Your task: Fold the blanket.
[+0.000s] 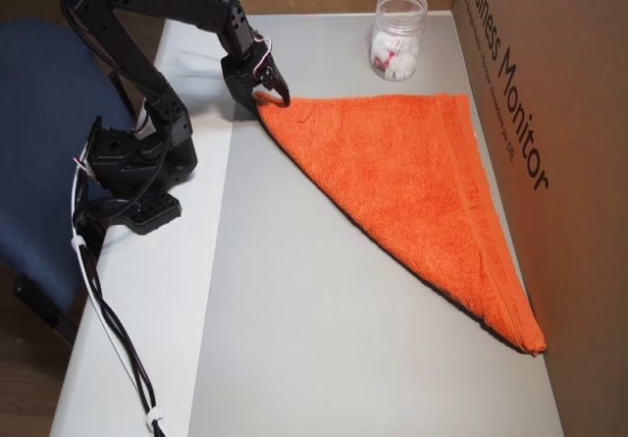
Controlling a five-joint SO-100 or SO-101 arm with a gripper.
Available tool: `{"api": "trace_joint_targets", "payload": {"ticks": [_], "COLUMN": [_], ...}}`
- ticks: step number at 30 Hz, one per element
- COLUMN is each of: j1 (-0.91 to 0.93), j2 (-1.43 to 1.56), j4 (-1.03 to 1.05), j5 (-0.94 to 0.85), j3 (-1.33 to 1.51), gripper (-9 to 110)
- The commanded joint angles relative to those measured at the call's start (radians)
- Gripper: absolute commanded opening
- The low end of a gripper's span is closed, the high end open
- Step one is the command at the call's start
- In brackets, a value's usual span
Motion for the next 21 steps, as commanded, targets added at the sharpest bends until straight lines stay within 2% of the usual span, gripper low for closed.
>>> {"api": "trace_joint_targets", "payload": {"ticks": [1, 4, 12, 17, 21], "j1": [0.006, 0.023, 0.034, 0.035, 0.08], "j2": [-0.002, 0.0, 0.006, 0.014, 0.015], "j4": [-0.018, -0.038, -0.101, -0.106, -0.206], "j5": [0.008, 0.009, 0.009, 0.009, 0.009], "j3": [-0.043, -0.043, -0.043, -0.043, -0.032], "gripper": [22, 20, 3, 0, 0]}}
